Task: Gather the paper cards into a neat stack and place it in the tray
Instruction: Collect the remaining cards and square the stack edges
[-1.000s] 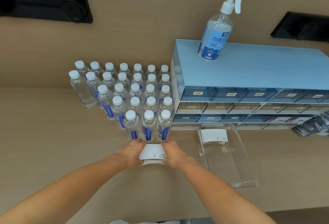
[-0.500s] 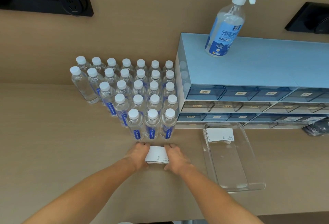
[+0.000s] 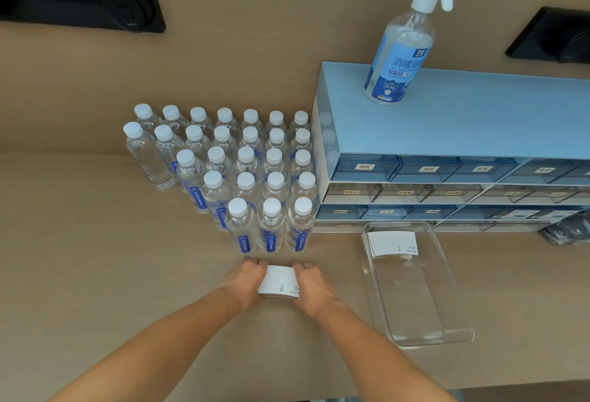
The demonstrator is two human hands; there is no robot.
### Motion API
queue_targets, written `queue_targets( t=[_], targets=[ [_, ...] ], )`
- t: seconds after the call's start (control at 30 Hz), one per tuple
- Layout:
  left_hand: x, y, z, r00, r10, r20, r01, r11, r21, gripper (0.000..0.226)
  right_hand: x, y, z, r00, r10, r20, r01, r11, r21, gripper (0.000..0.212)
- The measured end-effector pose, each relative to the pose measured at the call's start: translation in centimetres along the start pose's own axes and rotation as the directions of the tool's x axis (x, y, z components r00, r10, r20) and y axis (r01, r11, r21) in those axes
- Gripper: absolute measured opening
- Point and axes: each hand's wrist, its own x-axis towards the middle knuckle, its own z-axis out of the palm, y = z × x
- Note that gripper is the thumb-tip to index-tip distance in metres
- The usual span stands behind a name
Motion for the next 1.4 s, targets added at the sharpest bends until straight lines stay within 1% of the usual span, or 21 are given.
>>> queue_targets(
  t=[0.17,0.3,0.4,0.53,0.67,0.77,0.9,1.0,1.13,1.2,1.23,1.27,1.33,1.37,1.4],
  targets=[
    [0.1,-0.2,0.2,1.000,0.008,0.013,-0.008,1.000,0.004,0.064,0.0,-0.1,0.2,1.000,-0.002,0.012,0.002,1.000,0.003,0.055],
    [0.5,-0.5,0.0,1.000,0.018,0.007,-0.018,1.000,-0.014,0.060,0.1,0.0,0.2,1.000,0.011,-0.018,-0.011,0.999,0.031,0.046],
    [0.7,-0.8,-0.2,1.000,0.027,-0.003,-0.027,0.999,-0.044,0.056,0.3,0.2,0.0,1.000,0.013,-0.009,-0.012,0.999,0.035,0.042],
    [0.6,-1.0,-0.3,0.999,0.031,-0.011,-0.032,0.997,-0.073,0.052,0.5,0.3,-0.5,1.000,0.010,0.019,-0.010,1.000,0.029,0.043],
    [0.2,-0.9,-0.2,0.999,0.036,-0.005,-0.036,0.998,-0.052,0.052,0.0,0.3,-0.6,0.999,0.023,0.036,-0.023,0.999,0.024,0.043],
    [-0.1,-0.8,-0.2,0.998,0.047,-0.029,-0.048,0.998,-0.033,0.052,-0.4,0.2,-0.6,0.999,0.032,0.026,-0.033,0.999,0.028,0.041],
    [-0.5,-0.8,-0.3,0.999,0.037,-0.040,-0.040,0.997,-0.066,0.051,-0.8,-0.1,-0.5,0.998,0.055,0.000,-0.055,0.998,0.039,0.040],
    [-0.5,-0.6,0.0,0.999,0.030,-0.029,-0.033,0.997,-0.074,0.049,-1.0,-0.3,0.1,0.998,0.069,-0.006,-0.068,0.997,0.046,0.040],
    [-0.3,-0.1,0.7,1.000,-0.002,0.008,0.002,0.999,-0.046,0.051,-0.6,-0.7,0.8,0.997,0.073,-0.004,-0.073,0.997,0.034,0.045],
    [-0.2,0.0,0.6,0.999,-0.016,0.028,0.018,0.998,-0.057,0.054,-0.3,-0.7,0.7,0.997,0.074,0.017,-0.074,0.997,0.026,0.050],
    [-0.2,0.1,0.5,0.999,-0.019,0.041,0.022,0.998,-0.067,0.060,-0.3,-0.6,0.6,0.996,0.080,0.033,-0.081,0.996,0.025,0.056],
    [-0.2,0.1,0.3,0.998,-0.021,0.053,0.026,0.996,-0.088,0.071,-0.3,-0.4,0.5,0.995,0.089,0.050,-0.091,0.995,0.030,0.065],
    [-0.5,-0.1,-0.2,0.996,-0.043,0.083,0.057,0.983,-0.175,0.100,-0.6,0.1,0.1,0.991,0.102,0.092,-0.108,0.992,0.068,0.090],
    [-0.7,-0.3,-0.7,0.992,-0.068,0.105,0.091,0.970,-0.225,0.109,-0.8,0.3,-0.2,0.987,0.103,0.122,-0.116,0.988,0.099,0.104],
    [-1.0,-0.5,-1.1,0.988,-0.092,0.122,0.123,0.953,-0.277,0.112,-1.1,0.5,-0.5,0.983,0.106,0.152,-0.126,0.983,0.131,0.115]
  ],
)
